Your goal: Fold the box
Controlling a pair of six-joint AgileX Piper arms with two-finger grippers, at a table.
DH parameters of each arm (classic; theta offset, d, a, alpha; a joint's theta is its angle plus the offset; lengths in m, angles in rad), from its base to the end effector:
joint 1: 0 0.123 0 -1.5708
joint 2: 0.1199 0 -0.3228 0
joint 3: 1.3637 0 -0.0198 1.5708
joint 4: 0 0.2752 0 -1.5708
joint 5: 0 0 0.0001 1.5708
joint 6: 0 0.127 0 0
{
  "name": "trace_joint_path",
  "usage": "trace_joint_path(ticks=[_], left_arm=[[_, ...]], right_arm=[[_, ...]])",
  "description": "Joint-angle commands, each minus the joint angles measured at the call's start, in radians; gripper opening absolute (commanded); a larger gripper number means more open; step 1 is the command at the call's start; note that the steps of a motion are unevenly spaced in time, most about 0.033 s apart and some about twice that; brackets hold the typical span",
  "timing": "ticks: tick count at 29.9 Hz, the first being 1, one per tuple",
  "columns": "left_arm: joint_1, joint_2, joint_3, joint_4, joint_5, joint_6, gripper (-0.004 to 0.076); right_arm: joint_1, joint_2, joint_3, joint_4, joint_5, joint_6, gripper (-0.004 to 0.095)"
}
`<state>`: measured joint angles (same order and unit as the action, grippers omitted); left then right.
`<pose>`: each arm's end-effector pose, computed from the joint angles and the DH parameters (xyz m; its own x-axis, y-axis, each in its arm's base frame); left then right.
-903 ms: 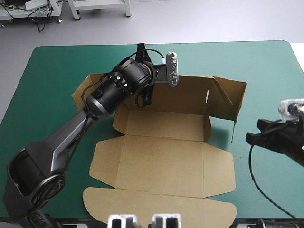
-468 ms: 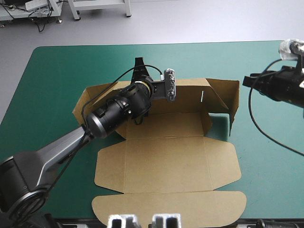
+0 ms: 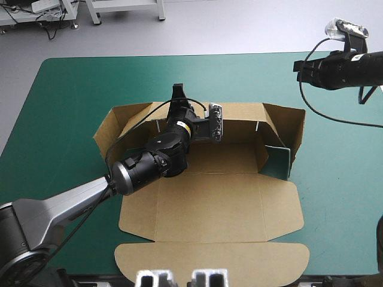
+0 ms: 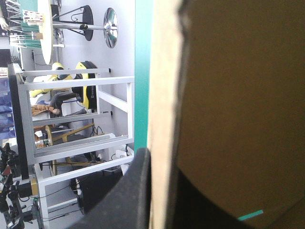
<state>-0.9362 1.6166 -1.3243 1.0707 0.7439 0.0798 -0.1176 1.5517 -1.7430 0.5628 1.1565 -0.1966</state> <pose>0.3037 -0.2852 0.3453 0.1233 0.9827 -0.1384 0.4838 0.0622 0.8729 0.3725 0.0185 0.4583 -0.7323 0.1323 -0.6680 -0.1932 0.9003 0.3900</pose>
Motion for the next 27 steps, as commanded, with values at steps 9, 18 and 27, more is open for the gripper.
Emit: trace_joint_path(ticks=[9,18,27], left_arm=[[-0.006,-0.031,-0.013,0.07,-0.024,-0.068,-0.001],[-0.006,-0.021,-0.013,0.07,0.017,-0.068,-0.001],[-0.006,-0.018,-0.013,0.049,0.017,-0.097,-0.001]], right_arm=[[0.021,0.183,-0.091,0.018,0.091,-0.029,-0.0014],[0.102,0.16,0.039,-0.067,0.091,-0.081,-0.0015],[0.102,0.065,0.174,-0.038,0.083,-0.179,-0.0015]])
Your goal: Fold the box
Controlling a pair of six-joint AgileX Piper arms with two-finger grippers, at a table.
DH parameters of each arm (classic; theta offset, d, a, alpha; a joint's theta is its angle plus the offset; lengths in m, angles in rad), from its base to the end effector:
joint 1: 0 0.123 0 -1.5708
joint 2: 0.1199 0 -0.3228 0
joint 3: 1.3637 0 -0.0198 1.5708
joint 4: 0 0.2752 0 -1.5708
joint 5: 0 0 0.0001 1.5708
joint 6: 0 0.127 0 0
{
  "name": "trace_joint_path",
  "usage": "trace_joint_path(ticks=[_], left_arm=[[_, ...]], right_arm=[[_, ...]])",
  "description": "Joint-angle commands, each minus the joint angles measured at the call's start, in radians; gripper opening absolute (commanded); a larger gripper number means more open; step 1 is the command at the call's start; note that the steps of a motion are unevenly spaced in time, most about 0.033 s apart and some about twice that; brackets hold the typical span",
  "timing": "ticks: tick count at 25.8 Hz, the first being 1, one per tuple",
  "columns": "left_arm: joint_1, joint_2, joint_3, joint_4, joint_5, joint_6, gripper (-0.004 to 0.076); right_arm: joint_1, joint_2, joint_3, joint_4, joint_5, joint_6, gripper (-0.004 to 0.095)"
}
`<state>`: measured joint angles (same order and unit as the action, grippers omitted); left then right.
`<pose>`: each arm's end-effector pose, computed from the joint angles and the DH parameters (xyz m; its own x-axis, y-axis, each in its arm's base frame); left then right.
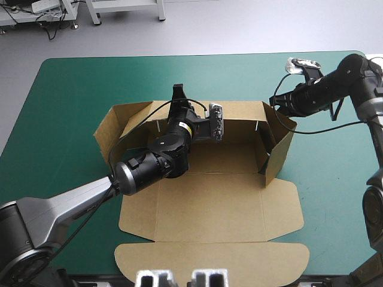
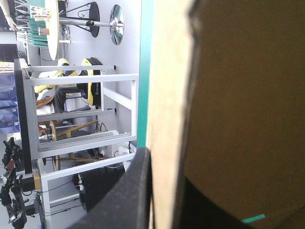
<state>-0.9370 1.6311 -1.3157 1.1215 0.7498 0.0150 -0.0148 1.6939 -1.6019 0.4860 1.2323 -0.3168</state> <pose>0.3071 -0.2861 0.3399 0.1025 0.9845 -0.1423 0.4692 0.0783 0.8796 0.3953 0.0501 0.3486 -0.9001 -0.1148 -0.4202 -0.2790 0.8928 0.3538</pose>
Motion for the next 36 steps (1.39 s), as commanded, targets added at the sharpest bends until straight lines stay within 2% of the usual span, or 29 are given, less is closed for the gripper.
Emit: trace_joint_path(ticks=[1,9,14,16,17,19,21,22,26,27,31,36], left_arm=[[-0.005,-0.028,-0.022,-0.01,0.011,-0.033,-0.001],[-0.005,0.017,-0.022,-0.07,0.033,-0.033,-0.001],[-0.005,0.029,-0.022,-0.081,0.018,-0.033,-0.001],[-0.005,0.029,-0.022,-0.081,0.013,-0.033,-0.001],[-0.005,0.029,-0.022,-0.081,0.013,-0.033,-0.001],[-0.005,0.029,-0.022,-0.083,0.013,-0.033,-0.001],[-0.005,0.029,-0.022,-0.083,0.013,-0.033,-0.001],[-0.005,0.029,-0.022,-0.083,0.013,-0.033,-0.001],[-0.005,0.029,-0.022,-0.083,0.001,-0.033,-0.001],[-0.005,0.029,-0.022,-0.083,-0.001,-0.033,-0.001],[-0.005,0.029,-0.022,-0.083,0.001,-0.033,-0.001],[-0.005,0.029,-0.022,-0.077,0.001,-0.033,-0.001]], right_arm=[[-0.001,-0.088,0.063,0.05,-0.006,-0.075,-0.0015],[-0.023,-0.185,0.306,0.254,-0.159,-0.277,-0.0015],[-0.023,-0.253,0.461,0.296,-0.312,-0.441,-0.0015],[-0.023,-0.264,0.512,0.37,-0.389,-0.532,-0.0015],[-0.023,-0.266,0.539,0.453,-0.415,-0.623,-0.0015],[-0.023,-0.266,0.542,0.46,-0.398,-0.667,-0.0013],[-0.023,-0.272,0.54,0.437,-0.384,-0.636,0.0017],[-0.023,-0.279,0.524,0.369,-0.365,-0.596,0.0122],[-0.023,-0.283,0.456,0.222,-0.276,-0.474,0.0393],[-0.023,-0.283,0.439,0.207,-0.248,-0.474,0.043],[-0.021,-0.283,0.407,0.148,-0.138,-0.473,0.0444],[-0.021,-0.281,0.407,0.186,-0.131,-0.507,0.0444]])
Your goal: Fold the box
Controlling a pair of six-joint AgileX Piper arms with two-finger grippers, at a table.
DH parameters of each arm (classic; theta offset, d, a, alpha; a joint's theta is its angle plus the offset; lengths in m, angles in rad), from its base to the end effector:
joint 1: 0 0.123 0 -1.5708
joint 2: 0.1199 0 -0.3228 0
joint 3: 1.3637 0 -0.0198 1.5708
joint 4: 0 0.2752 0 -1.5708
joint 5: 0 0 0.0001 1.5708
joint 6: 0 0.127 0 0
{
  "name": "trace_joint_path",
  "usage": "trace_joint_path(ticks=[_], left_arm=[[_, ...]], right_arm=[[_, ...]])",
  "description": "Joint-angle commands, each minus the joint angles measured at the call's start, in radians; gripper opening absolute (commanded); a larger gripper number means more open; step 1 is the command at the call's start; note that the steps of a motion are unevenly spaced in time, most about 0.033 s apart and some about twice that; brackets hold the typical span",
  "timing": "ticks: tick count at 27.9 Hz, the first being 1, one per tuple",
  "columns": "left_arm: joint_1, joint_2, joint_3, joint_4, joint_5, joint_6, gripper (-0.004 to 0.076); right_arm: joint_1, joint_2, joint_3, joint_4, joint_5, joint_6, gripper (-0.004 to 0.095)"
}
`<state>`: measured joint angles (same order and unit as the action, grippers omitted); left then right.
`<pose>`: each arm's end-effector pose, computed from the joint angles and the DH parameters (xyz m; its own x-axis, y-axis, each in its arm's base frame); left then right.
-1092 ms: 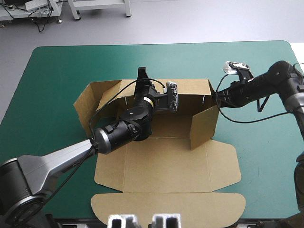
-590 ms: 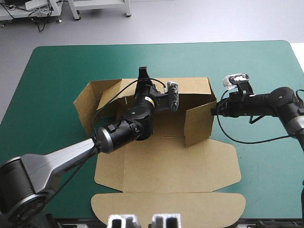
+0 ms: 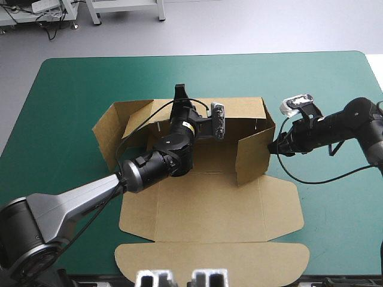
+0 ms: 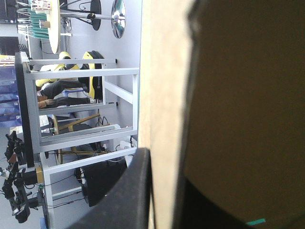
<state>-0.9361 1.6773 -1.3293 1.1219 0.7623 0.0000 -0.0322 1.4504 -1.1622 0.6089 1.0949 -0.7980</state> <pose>0.3141 -0.2932 0.3253 0.0811 0.9888 -0.1252 0.4872 0.0703 0.8705 0.3138 0.0545 0.3079 -0.7548 -0.3802 -0.5344 -0.5728 0.7791 0.2547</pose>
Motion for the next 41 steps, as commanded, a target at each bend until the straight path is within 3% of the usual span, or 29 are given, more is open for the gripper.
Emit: trace_joint_path(ticks=[1,4,8,19,25,28,31,35,41], left_arm=[[-0.006,-0.018,-0.008,-0.073,-0.011,-0.018,-0.001],[-0.006,-0.018,-0.008,-0.072,-0.022,-0.018,-0.001],[-0.006,-0.018,-0.008,-0.07,-0.044,-0.018,-0.001],[-0.006,-0.018,-0.008,-0.07,-0.072,-0.007,-0.001],[-0.006,-0.018,-0.008,-0.07,-0.072,0.018,-0.001],[-0.006,-0.018,-0.008,-0.07,-0.08,0.019,-0.001],[-0.006,-0.018,-0.008,-0.07,-0.099,0.02,-0.001],[-0.006,-0.018,-0.008,-0.07,-0.137,0.02,-0.001],[-0.006,-0.018,-0.008,-0.07,-0.151,0.014,-0.0008]], right_arm=[[-0.002,-0.037,-0.033,0.068,0.006,-0.026,0.0444],[-0.002,-0.035,-0.033,0.105,0.0,-0.05,0.0444],[-0.002,-0.025,-0.009,0.24,-0.017,-0.213,0.0444],[-0.002,0.055,0.045,0.343,-0.087,-0.319,0.0444],[-0.002,0.112,0.045,0.533,-0.097,-0.497,0.0443],[-0.002,0.14,0.045,0.551,-0.115,-0.53,0.043],[-0.002,0.161,0.045,0.553,-0.146,-0.532,0.0304],[0.009,0.165,0.045,0.556,-0.15,-0.576,0.0008],[0.058,0.165,0.045,0.545,-0.204,-0.584,-0.0001]])
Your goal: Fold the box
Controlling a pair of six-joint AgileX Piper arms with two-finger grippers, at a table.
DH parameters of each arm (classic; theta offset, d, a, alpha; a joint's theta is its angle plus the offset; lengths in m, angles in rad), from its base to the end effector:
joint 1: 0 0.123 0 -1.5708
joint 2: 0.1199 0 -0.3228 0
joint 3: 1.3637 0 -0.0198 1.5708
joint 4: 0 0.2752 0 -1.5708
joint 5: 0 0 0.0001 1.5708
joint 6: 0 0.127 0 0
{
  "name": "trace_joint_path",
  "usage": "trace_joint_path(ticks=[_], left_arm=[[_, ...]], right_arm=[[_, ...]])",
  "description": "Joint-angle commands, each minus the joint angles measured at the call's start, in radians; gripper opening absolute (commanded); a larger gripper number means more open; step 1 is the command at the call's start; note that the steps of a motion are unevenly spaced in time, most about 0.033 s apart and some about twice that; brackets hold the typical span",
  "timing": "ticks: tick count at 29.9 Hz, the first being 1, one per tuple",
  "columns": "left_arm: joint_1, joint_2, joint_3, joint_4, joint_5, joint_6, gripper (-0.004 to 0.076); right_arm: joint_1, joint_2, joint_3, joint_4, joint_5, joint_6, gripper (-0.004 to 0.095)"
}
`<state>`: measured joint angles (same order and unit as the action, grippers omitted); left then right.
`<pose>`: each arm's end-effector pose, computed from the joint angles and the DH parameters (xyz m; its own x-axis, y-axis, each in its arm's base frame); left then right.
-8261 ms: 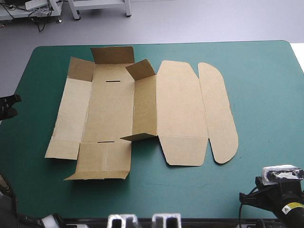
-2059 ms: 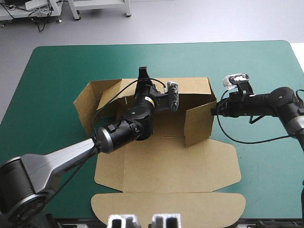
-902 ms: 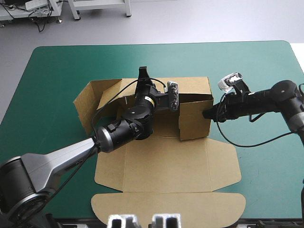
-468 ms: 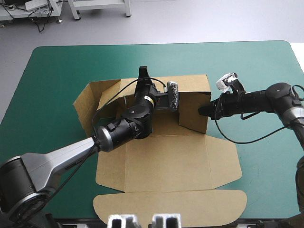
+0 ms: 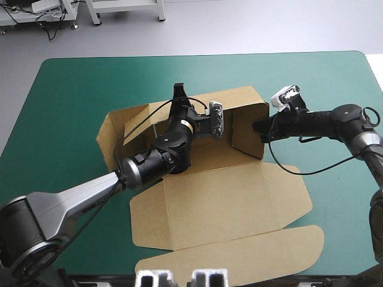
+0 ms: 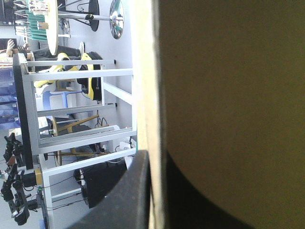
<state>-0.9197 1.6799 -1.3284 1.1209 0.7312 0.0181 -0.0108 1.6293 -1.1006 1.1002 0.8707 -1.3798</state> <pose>0.3188 -0.2922 0.3243 0.1001 0.9874 -0.1223 0.4867 0.0586 0.8716 0.3705 0.0826 0.2662 -0.5325 -0.3304 -0.7793 -0.7221 0.6577 0.2145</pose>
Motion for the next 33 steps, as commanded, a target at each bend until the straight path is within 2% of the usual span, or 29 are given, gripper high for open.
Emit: trace_joint_path(ticks=[1,5,7,11,13,17,24,33], left_arm=[[-0.023,-0.02,-0.009,-0.069,-0.12,-0.004,-0.0002],[-0.021,-0.02,-0.009,-0.069,-0.12,-0.004,0.0101],[-0.021,-0.02,-0.009,-0.069,-0.12,-0.004,0.02],[-0.021,-0.02,-0.009,-0.069,-0.124,-0.025,0.0447],[-0.021,-0.02,-0.009,-0.069,-0.128,-0.068,0.0495],[-0.023,-0.02,-0.011,-0.067,-0.131,-0.068,0.0494],[-0.084,-0.062,-0.011,0.01,-0.128,-0.156,0.0478],[-0.183,-0.206,-0.011,0.304,-0.128,-0.393,0.0464]], right_arm=[[0.041,-0.014,-0.016,0.051,0.016,-0.002,-0.0001],[0.045,-0.014,-0.016,0.018,0.002,0.023,-0.0001],[0.045,-0.015,-0.016,0.011,0.0,0.03,-0.0001],[0.045,-0.015,-0.016,0.01,0.0,0.03,-0.0001],[0.045,-0.015,-0.016,0.005,-0.004,0.03,-0.0001],[0.045,-0.015,-0.016,-0.014,-0.009,0.037,-0.0001],[0.045,-0.015,-0.016,-0.044,-0.023,0.071,-0.0001],[0.045,-0.015,-0.016,-0.072,-0.03,0.116,-0.0001]])
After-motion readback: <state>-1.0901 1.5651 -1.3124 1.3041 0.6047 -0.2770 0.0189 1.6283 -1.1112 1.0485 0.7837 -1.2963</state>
